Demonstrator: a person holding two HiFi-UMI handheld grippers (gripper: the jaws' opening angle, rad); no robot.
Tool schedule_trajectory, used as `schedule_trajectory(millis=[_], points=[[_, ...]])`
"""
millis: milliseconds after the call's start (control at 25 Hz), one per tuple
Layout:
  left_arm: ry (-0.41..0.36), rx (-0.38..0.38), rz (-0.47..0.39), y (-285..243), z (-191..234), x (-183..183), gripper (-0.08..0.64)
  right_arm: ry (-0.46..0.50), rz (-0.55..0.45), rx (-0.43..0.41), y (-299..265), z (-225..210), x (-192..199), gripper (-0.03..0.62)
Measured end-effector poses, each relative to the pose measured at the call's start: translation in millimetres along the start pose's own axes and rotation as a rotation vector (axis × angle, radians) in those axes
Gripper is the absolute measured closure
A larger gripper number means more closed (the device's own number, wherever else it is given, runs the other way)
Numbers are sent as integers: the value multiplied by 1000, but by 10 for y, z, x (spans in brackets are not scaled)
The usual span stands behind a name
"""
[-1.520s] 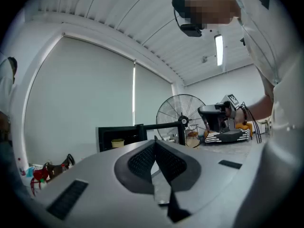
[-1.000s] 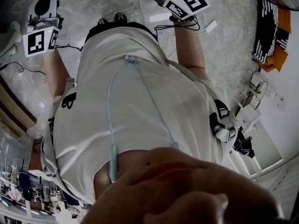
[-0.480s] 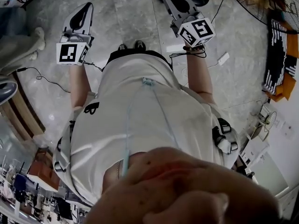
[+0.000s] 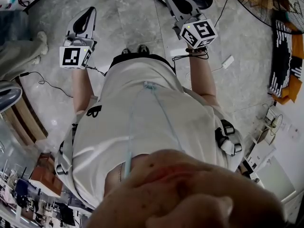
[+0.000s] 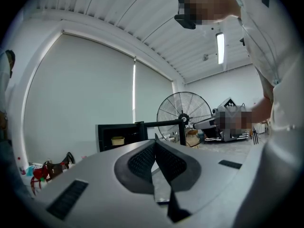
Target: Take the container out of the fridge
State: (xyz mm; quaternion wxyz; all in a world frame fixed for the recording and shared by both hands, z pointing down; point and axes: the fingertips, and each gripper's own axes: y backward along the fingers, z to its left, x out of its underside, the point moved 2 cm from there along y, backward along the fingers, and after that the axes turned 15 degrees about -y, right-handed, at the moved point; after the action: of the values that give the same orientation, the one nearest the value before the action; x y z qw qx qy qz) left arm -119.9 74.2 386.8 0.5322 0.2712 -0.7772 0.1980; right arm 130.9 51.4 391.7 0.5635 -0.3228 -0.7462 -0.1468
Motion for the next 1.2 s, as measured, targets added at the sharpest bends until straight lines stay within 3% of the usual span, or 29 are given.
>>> schedule_trajectory(millis=[80, 120, 480, 840, 1200], points=[[2, 3, 0, 3, -1, 6, 552, -4, 1, 2, -5, 2, 0, 540], [2, 4, 0, 4, -6, 3, 552, -9, 1, 3, -2, 3, -3, 491], [1, 15, -8, 28, -12, -12, 552, 12, 17, 5, -11, 66, 21, 434], [2, 16, -10, 73, 51, -10, 552, 43, 46, 37, -103, 119, 80, 304], [-7, 25, -17, 97, -23, -82, 552, 28, 44, 17, -47, 155, 68, 278]])
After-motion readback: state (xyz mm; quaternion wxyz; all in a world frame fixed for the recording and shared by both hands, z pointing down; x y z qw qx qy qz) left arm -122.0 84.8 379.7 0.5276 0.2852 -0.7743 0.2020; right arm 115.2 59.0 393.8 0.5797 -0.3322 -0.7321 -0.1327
